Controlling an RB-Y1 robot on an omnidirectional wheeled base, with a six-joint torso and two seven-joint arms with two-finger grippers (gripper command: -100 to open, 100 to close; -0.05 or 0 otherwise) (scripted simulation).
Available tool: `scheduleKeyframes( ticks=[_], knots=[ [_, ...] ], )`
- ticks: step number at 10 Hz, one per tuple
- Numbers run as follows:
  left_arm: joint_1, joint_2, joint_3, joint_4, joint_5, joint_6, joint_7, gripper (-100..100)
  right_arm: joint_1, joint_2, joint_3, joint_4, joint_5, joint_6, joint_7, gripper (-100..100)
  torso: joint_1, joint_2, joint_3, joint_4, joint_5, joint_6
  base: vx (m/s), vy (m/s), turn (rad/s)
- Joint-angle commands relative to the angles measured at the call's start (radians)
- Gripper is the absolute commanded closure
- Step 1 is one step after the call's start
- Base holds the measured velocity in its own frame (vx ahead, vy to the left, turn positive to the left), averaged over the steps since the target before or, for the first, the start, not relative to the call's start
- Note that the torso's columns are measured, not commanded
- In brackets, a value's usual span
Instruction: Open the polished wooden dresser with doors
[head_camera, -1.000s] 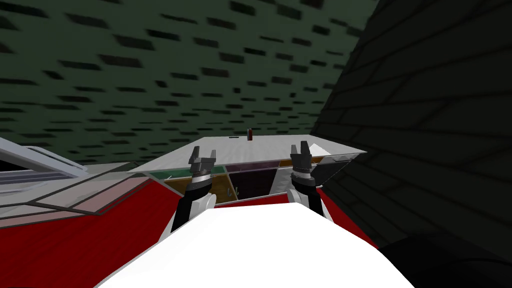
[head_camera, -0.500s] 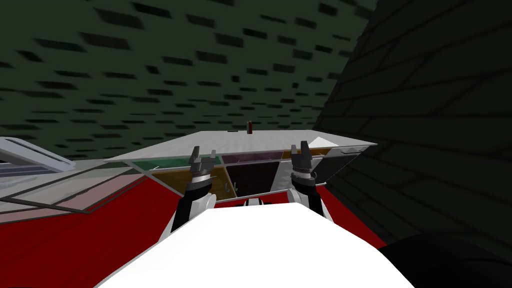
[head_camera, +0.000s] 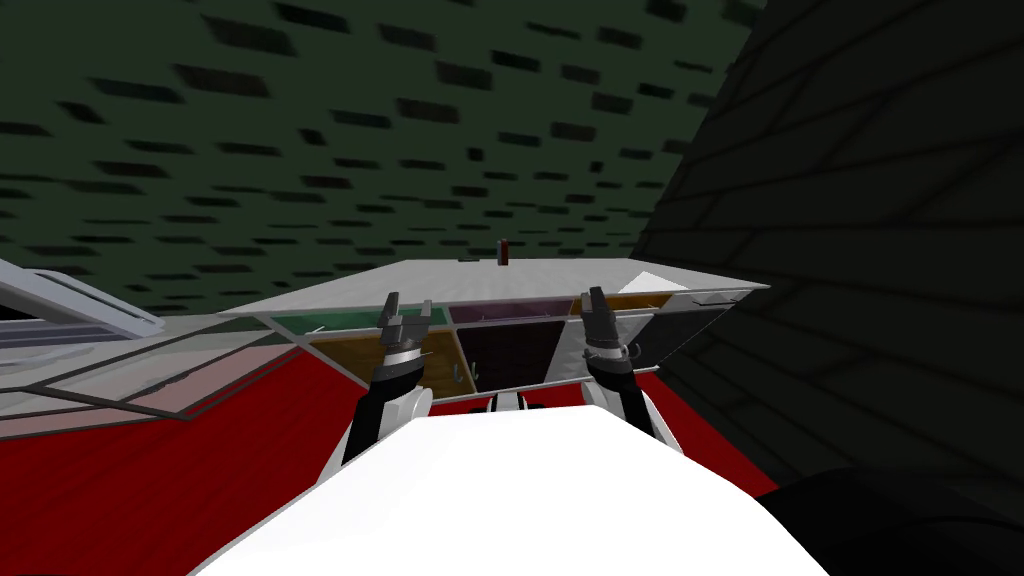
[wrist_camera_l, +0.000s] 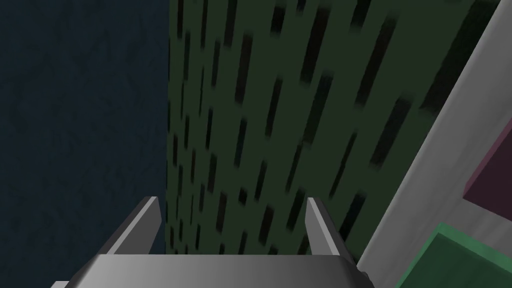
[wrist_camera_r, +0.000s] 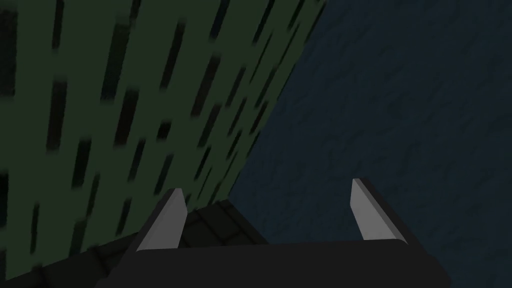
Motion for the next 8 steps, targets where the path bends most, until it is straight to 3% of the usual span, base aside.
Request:
scheduleKeyframes(
  ticks=[1,8],
  knots=[
    [0.000,0.000,0.000,0.000,0.000,0.000,0.000,0,0.002,-0.028,-0.017,0.020,0.003,-0.016,0.072,-100,-0.001,0.000,0.000,0.000,0.000,0.000,0.001,0.054,0.026],
    [0.000,0.000,0.000,0.000,0.000,0.000,0.000,0,0.005,-0.055,-0.056,0.065,0.011,-0.051,0.234,-100,-0.001,0.000,0.000,0.000,0.000,0.000,0.000,0.049,0.022]
  ],
)
